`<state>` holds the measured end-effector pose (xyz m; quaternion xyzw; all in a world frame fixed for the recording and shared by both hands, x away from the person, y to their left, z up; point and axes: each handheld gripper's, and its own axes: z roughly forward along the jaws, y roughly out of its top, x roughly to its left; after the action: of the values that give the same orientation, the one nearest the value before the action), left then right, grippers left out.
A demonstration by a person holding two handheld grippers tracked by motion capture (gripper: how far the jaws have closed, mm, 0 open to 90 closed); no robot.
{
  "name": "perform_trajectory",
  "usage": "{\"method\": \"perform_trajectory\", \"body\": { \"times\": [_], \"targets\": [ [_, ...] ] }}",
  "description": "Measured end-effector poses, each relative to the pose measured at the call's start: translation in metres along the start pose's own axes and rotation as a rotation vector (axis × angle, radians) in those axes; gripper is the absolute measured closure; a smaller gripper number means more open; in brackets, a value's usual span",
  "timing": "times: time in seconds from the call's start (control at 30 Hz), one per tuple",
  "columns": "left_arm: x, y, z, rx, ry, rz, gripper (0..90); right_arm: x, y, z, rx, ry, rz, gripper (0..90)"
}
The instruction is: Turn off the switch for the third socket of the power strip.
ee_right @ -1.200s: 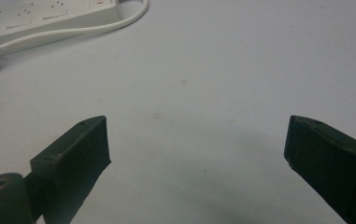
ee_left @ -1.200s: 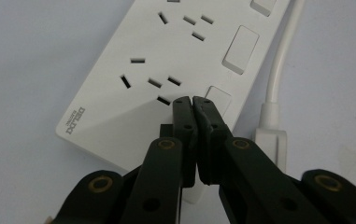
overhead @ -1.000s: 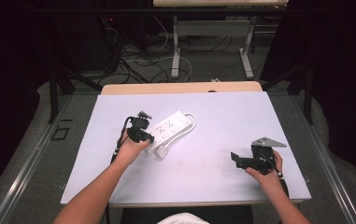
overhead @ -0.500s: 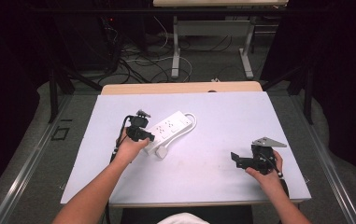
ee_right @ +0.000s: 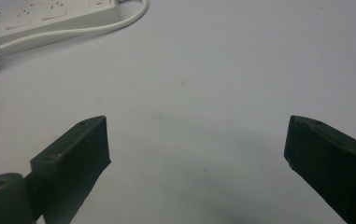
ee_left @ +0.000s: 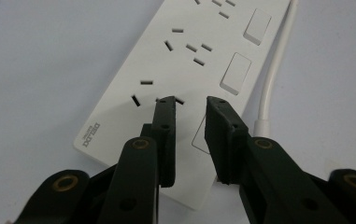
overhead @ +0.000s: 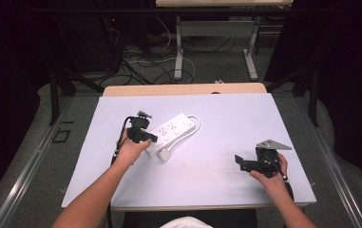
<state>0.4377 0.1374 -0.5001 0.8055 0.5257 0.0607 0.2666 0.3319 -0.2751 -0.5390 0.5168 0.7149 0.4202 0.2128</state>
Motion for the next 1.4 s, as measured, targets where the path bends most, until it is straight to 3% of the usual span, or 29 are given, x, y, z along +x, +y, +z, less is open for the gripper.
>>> {"method": "perform_trajectory", "body": {
  "times": [0.67, 0.87, 0.9, 0.93, 1.13, 1.4],
  "targets": [
    [-0.001, 0.002, -0.013, -0.071, -0.007, 0.018, 56.8, 0.0, 0.0, 0.0, 0.0, -0.001, -0.001, 6.3],
    [0.0, 0.003, -0.018, -0.104, 0.008, 0.03, 51.2, 0.0, 0.0, -0.001, 0.0, 0.0, -0.002, 6.3],
    [-0.001, 0.003, -0.019, -0.109, 0.014, 0.013, 50.6, 0.001, 0.0, -0.001, 0.001, 0.0, 0.003, 6.3],
    [0.0, 0.003, -0.021, -0.113, 0.013, 0.026, 50.0, 0.0, 0.0, -0.001, 0.001, 0.001, 0.002, 6.3],
    [0.001, 0.003, -0.027, -0.147, 0.014, 0.016, 43.4, 0.0, 0.0, -0.001, 0.0, -0.001, -0.001, 6.3],
    [0.004, 0.002, -0.034, -0.182, 0.001, 0.049, 37.5, 0.0, 0.0, -0.001, 0.001, 0.0, 0.003, 6.3]
  ]
}}
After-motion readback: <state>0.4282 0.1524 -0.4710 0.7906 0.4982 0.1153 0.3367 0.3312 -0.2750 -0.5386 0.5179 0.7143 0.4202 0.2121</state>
